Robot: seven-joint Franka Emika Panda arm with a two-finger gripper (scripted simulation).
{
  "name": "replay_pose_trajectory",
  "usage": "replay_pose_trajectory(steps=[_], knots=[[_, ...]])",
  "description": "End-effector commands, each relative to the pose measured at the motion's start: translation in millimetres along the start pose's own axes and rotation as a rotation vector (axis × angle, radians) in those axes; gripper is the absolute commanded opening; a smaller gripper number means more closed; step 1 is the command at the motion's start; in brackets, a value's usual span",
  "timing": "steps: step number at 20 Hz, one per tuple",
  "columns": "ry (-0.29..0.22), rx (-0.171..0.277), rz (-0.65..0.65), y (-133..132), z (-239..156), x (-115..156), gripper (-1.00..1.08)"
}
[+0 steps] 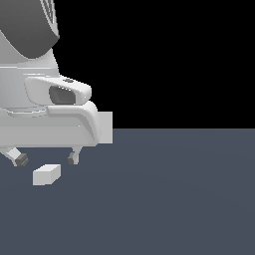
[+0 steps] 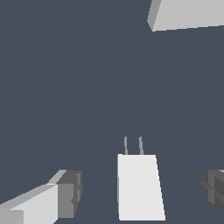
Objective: Plug the charger into the wall socket.
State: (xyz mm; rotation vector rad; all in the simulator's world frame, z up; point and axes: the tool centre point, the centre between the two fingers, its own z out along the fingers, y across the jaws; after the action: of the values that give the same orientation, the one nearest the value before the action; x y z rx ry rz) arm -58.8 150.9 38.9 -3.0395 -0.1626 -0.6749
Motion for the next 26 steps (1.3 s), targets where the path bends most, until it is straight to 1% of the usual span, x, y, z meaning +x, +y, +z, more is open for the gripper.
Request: replay_pose_trajectory(steps=[1,9,10,19,26], knots=[[0.0,0.0,0.0,0.0,10.3,-5.3,1.0],[0.0,0.0,0.001,-0.1,24.8,-11.5,1.0],[0.0,0.0,0.001,-0.1,24.8,-11.5,-1.0],[0.0,0.0,0.001,-0.1,24.8,-11.5,-1.0],[0.001,0.0,-0.004,6.5,21.2,-5.8,-1.0]])
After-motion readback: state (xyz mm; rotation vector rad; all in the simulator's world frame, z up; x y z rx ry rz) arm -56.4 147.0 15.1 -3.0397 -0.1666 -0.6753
